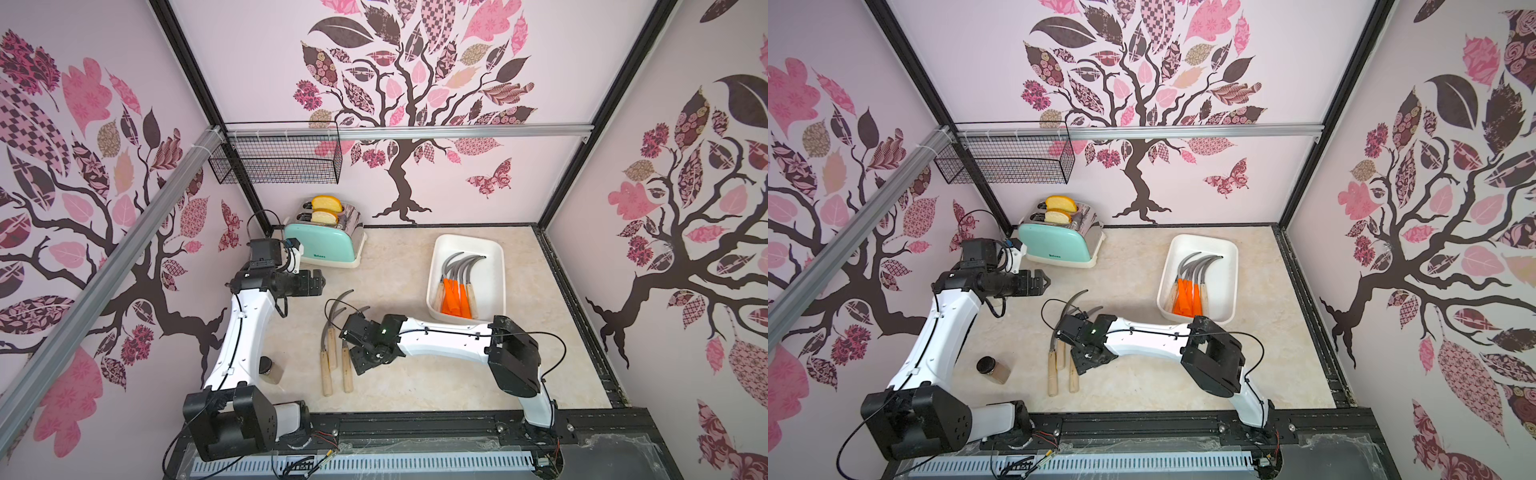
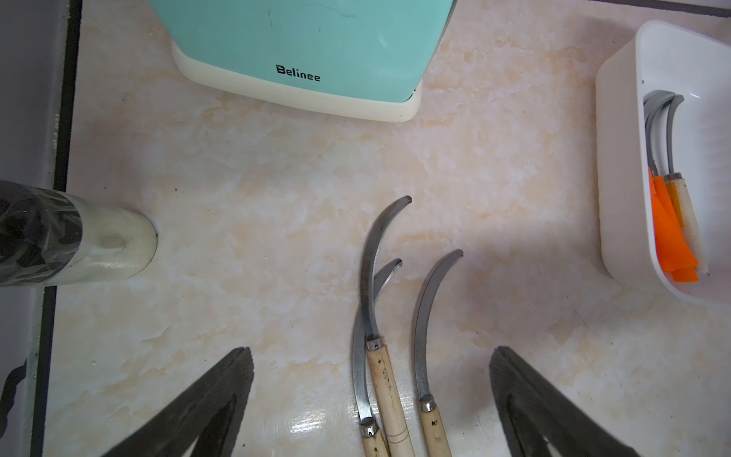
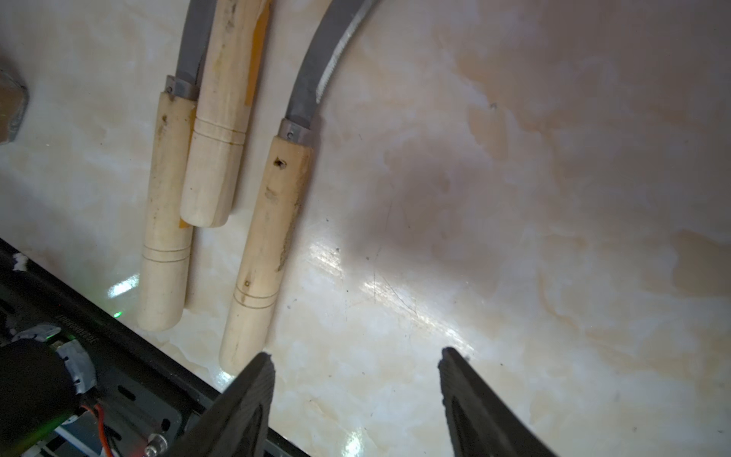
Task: Put small sickles into storage boxes
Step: Pick up the sickle at the center of the board.
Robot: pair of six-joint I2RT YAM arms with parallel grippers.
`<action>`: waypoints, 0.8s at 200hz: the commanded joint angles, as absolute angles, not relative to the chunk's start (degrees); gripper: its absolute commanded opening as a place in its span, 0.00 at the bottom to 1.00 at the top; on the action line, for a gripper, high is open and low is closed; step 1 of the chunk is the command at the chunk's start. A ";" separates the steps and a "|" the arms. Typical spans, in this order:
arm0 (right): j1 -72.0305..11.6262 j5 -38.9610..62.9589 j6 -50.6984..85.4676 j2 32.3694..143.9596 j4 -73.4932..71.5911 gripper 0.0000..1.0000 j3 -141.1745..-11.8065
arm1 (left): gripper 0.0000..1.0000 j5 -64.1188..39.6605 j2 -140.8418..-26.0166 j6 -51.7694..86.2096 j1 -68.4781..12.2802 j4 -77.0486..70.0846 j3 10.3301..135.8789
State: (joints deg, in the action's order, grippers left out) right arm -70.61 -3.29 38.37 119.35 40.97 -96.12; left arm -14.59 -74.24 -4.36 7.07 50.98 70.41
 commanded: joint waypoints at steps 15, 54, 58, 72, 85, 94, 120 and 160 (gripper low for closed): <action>-72.41 -4.48 38.67 123.22 44.31 0.70 -102.14 | 0.98 -13.67 -75.13 -1.76 10.20 51.32 71.93; -72.73 -3.54 38.44 125.68 44.46 0.70 -104.69 | 0.98 -16.12 -76.88 -1.41 14.67 51.90 73.39; -72.77 -3.44 38.41 125.96 44.61 0.70 -105.08 | 0.98 -15.96 -76.95 -1.54 14.70 51.86 73.39; -72.91 -3.32 38.10 126.87 44.84 0.70 -106.01 | 0.98 -16.01 -76.89 -1.58 14.68 51.42 72.97; -72.95 -3.17 37.97 127.71 45.17 0.70 -106.96 | 0.98 -16.23 -77.03 -1.50 14.68 51.23 72.70; -73.04 -3.13 37.88 128.21 45.28 0.70 -107.31 | 0.98 -16.40 -77.16 -1.45 14.68 51.15 72.66; -73.03 -3.15 37.32 130.41 47.10 0.69 -109.76 | 0.98 -17.09 -77.45 -1.59 14.68 51.12 72.60; -73.11 -3.86 36.11 134.20 50.87 0.68 -115.05 | 0.97 -17.42 -77.56 -2.11 14.77 51.88 72.15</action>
